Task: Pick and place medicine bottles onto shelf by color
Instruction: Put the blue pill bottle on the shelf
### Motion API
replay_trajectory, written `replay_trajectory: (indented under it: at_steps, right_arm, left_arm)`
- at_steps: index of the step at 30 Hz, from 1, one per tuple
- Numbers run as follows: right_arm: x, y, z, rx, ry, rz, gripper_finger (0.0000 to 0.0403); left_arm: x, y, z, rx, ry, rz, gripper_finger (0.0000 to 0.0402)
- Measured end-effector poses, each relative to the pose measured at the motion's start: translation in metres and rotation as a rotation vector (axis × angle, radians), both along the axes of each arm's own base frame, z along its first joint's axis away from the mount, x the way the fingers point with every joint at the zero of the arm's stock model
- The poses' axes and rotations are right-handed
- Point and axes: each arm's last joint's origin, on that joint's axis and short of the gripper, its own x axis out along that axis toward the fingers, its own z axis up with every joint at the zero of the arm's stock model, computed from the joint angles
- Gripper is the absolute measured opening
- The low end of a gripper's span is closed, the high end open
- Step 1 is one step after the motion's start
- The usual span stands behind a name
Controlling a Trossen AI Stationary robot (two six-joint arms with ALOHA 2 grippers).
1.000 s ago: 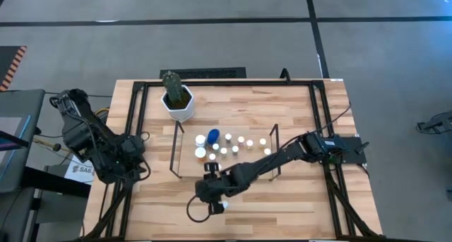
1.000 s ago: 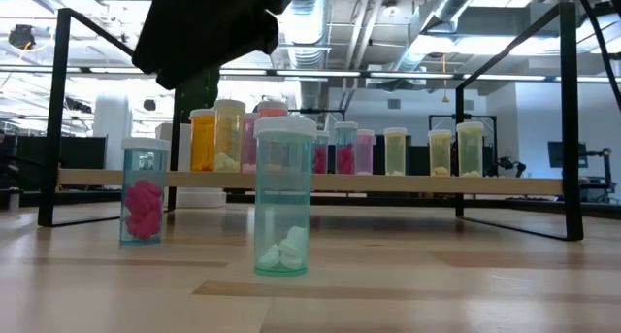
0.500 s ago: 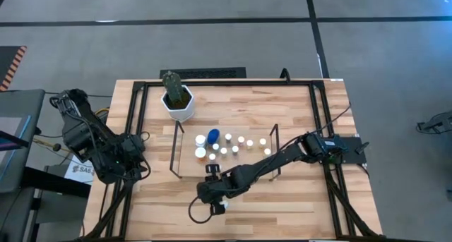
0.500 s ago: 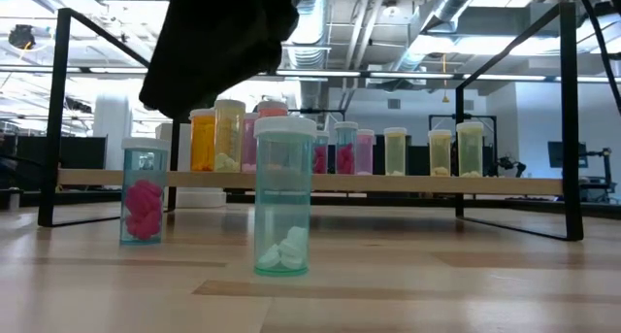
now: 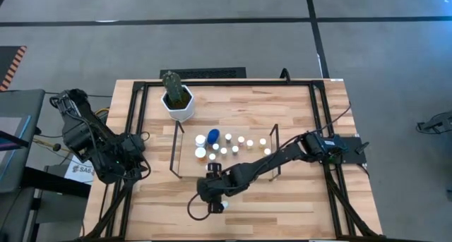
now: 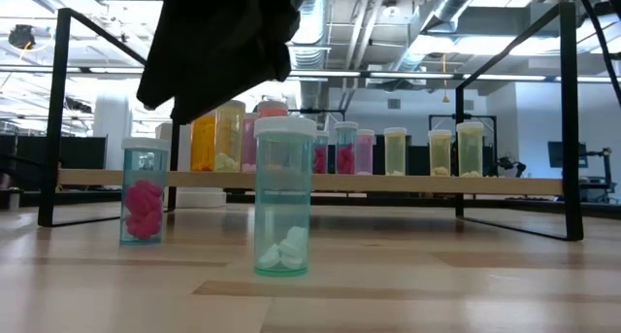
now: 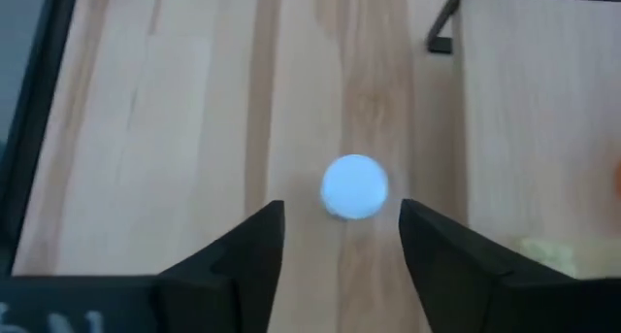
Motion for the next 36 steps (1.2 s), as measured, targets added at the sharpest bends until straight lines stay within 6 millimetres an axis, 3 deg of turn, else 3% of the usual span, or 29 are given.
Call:
replay_trajectory:
  at_steps: [5,12,20,25,36]
  right_arm:
    - [0.005,-0.007,0.002,0.020,-0.029,-0.028,0.0253]
    - [0.010,-0.017,0.003,0.102,-0.043,-0.138,0.0255]
    - [0.009,-0.014,0.003,0.186,-0.034,-0.229,0.0255]
    - [0.007,-0.013,-0.011,0.241,-0.020,-0.302,0.0255]
    - [0.008,-0.010,-0.008,0.200,-0.079,-0.335,0.0255]
  left_arm:
    - [0.000,0.000,0.000,-0.002,0.000,0.004,0.0174]
    - [0.000,0.000,0.000,-0.005,0.001,0.010,0.0174]
    - [0.000,0.000,0.000,-0.002,0.001,0.005,0.0174]
    - [0.000,0.000,0.000,0.009,-0.010,0.005,0.0174]
    - [0.000,0.000,0.000,0.012,-0.013,0.007,0.0174]
